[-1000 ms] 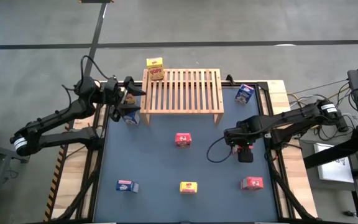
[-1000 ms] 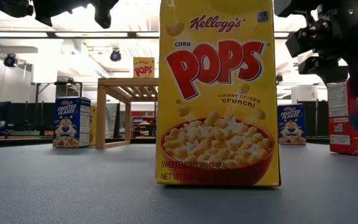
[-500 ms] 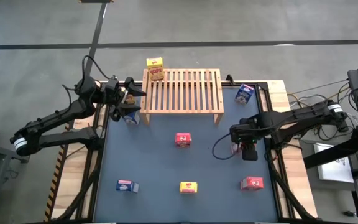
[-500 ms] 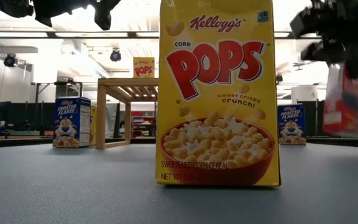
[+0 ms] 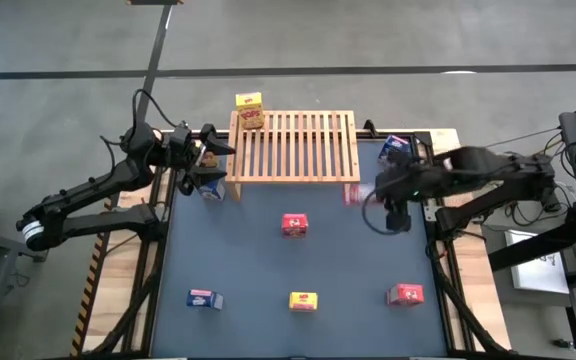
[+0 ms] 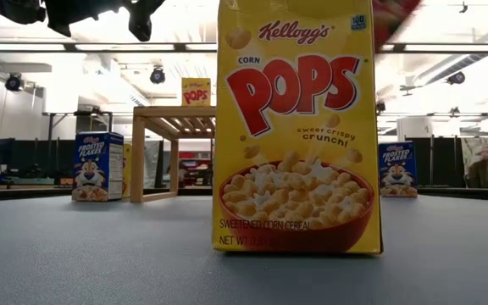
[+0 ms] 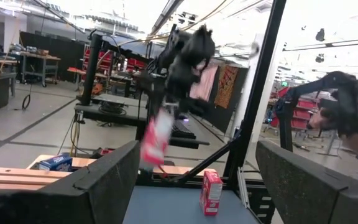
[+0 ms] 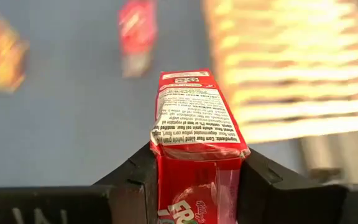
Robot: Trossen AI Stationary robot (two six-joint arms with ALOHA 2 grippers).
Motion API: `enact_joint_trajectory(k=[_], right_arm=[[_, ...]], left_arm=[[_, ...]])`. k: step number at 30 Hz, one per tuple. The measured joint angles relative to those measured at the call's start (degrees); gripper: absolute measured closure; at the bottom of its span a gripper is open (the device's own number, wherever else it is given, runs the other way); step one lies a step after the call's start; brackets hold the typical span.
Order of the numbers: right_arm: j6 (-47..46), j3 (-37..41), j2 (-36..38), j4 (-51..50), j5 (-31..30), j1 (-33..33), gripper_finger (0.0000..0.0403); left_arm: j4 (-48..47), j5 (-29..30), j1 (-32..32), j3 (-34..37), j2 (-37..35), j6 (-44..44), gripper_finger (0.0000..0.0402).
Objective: Stack cereal on shelf
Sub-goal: Put the top right red cereal box on the shelf
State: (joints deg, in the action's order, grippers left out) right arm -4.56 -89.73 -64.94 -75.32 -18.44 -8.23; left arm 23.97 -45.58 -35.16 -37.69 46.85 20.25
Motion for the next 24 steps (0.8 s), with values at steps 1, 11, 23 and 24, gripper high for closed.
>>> enact_joint_trajectory(k=[1, 11, 23, 24], right_arm=[[0.1, -2.1, -0.3, 0.3, -3.0, 0.0, 0.0269], [11.2, -13.5, -5.3, 4.8, -8.7, 8.2, 0.0266], [25.5, -27.9, -21.3, 5.4, 5.8, 32.5, 0.0266], [26.7, -29.5, -22.9, 5.2, 7.8, 34.2, 0.0266]], left_arm=[[0.0, 0.0, 0.0, 0.0, 0.0, 0.0, 0.0097], [0.0, 0.0, 0.0, 0.0, 0.0, -0.5, 0.0097], [0.0, 0.0, 0.0, 0.0, 0.0, -0.5, 0.0097], [0.0, 0.0, 0.0, 0.0, 0.0, -0.5, 0.0097]])
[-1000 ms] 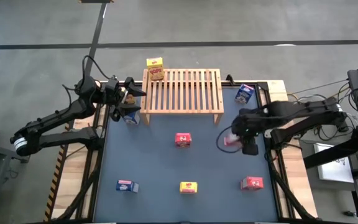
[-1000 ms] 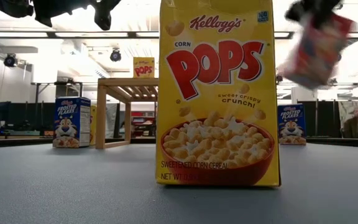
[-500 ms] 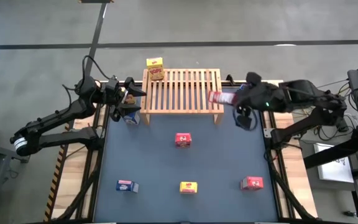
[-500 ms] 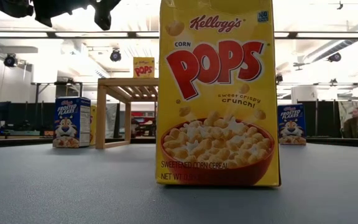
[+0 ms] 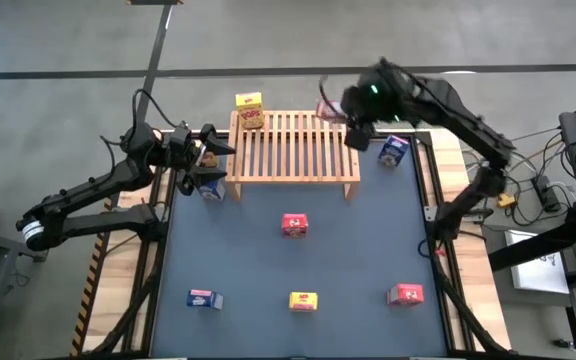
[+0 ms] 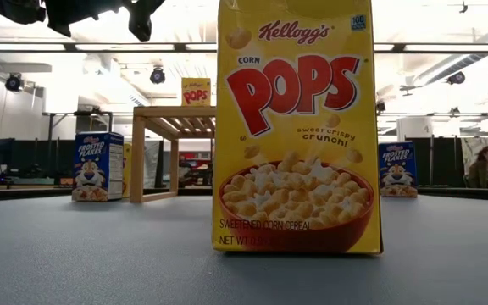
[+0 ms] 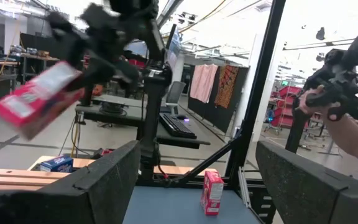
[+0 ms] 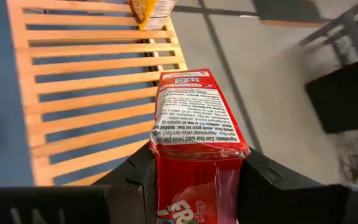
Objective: Stack cereal on shelf
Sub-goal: Put the top right red cereal box on the shelf
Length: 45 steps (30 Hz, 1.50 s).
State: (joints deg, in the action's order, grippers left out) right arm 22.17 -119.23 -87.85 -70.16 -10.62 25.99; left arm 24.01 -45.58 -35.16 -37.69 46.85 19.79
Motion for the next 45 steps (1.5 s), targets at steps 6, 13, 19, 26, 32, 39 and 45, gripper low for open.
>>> enact_joint_trajectory(k=[6, 13, 19, 26, 32, 39, 45], right_arm=[[6.2, -10.2, -9.8, -7.0, 3.3, 6.5, 0.0266], [8.7, -14.9, -16.5, -8.8, 8.7, 9.7, 0.0266], [9.5, -15.1, -19.1, -9.5, 11.9, 11.0, 0.0266], [10.1, -15.1, -20.0, -11.3, 9.4, 11.2, 0.0266], [10.2, -15.1, -19.9, -15.2, 5.7, 11.2, 0.0266], [10.0, -15.7, -19.1, -18.1, 5.5, 11.3, 0.0266], [10.3, -15.8, -18.3, -17.7, 5.3, 11.3, 0.0266]], left_arm=[[0.0, 0.0, 0.0, 0.0, 0.0, 0.0, 0.0097], [0.0, 0.0, 0.0, 0.0, 0.0, 0.0, 0.0097], [0.0, 0.0, 0.0, 0.0, 0.0, 0.0, 0.0097], [0.0, 0.0, 0.0, 0.0, 0.0, 0.7, 0.0097], [-0.1, 0.0, 0.0, 0.0, 0.0, 0.7, 0.0097], [-0.1, 0.0, 0.0, 0.0, 0.0, 0.7, 0.0097], [-0.1, 0.0, 0.0, 0.0, 0.0, 0.3, 0.0097]])
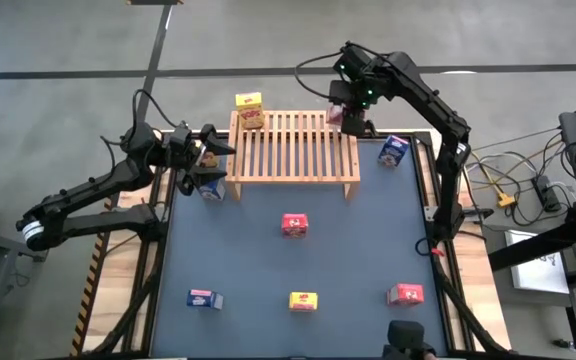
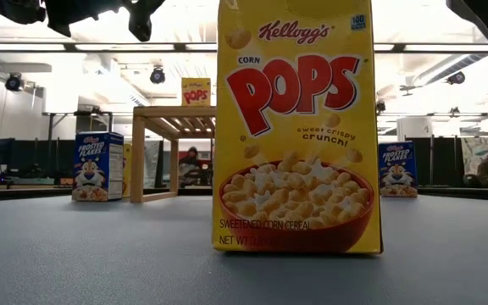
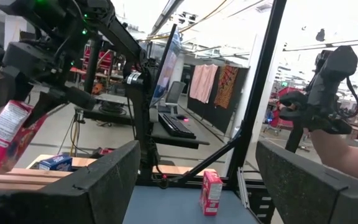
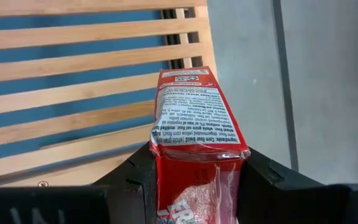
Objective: Stack cereal on shelf
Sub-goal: Put the top right red cereal box on the shelf
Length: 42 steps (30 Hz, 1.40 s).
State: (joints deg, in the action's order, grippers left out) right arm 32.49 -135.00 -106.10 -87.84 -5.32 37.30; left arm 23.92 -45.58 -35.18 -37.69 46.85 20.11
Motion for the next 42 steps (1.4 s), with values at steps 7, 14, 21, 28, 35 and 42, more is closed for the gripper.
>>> enact_joint_trajectory(k=[7, 14, 21, 28, 35, 42], right_arm=[[0.4, 0.1, -1.0, -0.3, -0.3, 0.1, 0.0266], [0.8, 0.1, -1.0, -0.3, -0.3, 0.1, 0.0266], [1.6, 0.1, -1.0, -0.4, 0.7, 0.1, 0.0266], [2.1, 0.1, -1.0, -0.3, 0.9, 0.1, 0.0265], [2.1, 0.3, -1.0, -0.2, 1.0, 0.1, 0.0226], [2.1, 0.4, -1.0, 0.3, 0.8, 0.1, 0.0176]], left_arm=[[0.0, 0.0, 0.0, 0.0, 0.0, -0.3, 0.0097], [0.0, 0.0, 0.0, 0.0, 0.0, -0.1, 0.0097], [0.0, 0.1, 0.0, 0.0, 0.0, -0.1, 0.0097], [0.0, 1.6, 0.0, 0.0, 0.0, -0.1, 0.0097], [0.0, 1.6, 0.0, 0.0, 0.0, -0.1, 0.0097], [0.0, 1.6, 0.0, 0.0, 0.0, -0.1, 0.0097]])
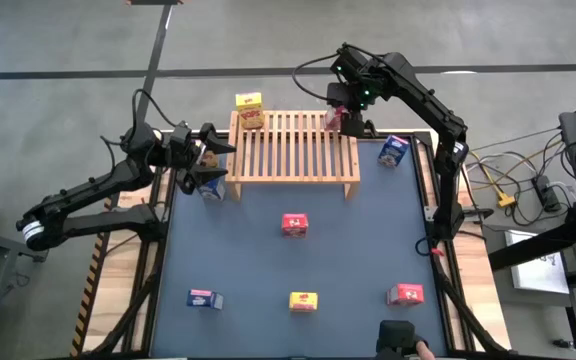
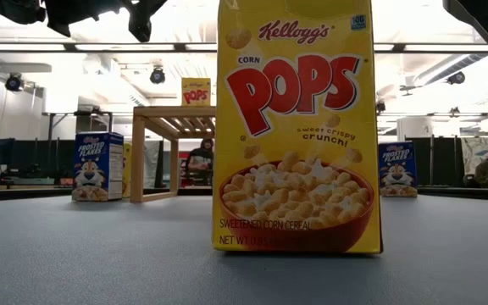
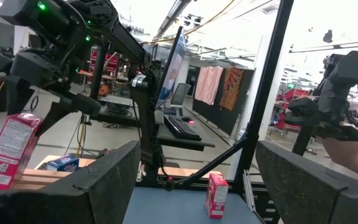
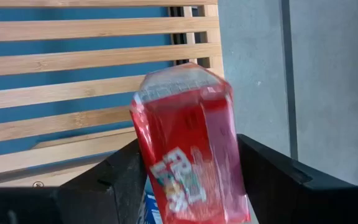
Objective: Stack cereal on shelf
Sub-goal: Put the top right red cereal box on the shelf, then put the top left blue cereal box on the shelf
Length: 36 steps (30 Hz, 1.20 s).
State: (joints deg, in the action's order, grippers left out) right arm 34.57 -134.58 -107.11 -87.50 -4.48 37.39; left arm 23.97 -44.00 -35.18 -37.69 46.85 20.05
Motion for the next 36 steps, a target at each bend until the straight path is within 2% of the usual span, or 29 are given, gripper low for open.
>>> enact_joint_trajectory(k=[23, 36], right_arm=[[2.2, 0.0, 0.1, 5.0, -0.3, 0.0, 0.0163], [2.7, -0.1, 2.7, 6.4, -2.4, 0.0, 0.0144]], left_arm=[[0.0, 0.0, 0.0, 0.0, 0.0, 0.0, 0.0097], [0.0, 0.0, 0.0, 0.0, 0.0, 0.0, 0.0097]])
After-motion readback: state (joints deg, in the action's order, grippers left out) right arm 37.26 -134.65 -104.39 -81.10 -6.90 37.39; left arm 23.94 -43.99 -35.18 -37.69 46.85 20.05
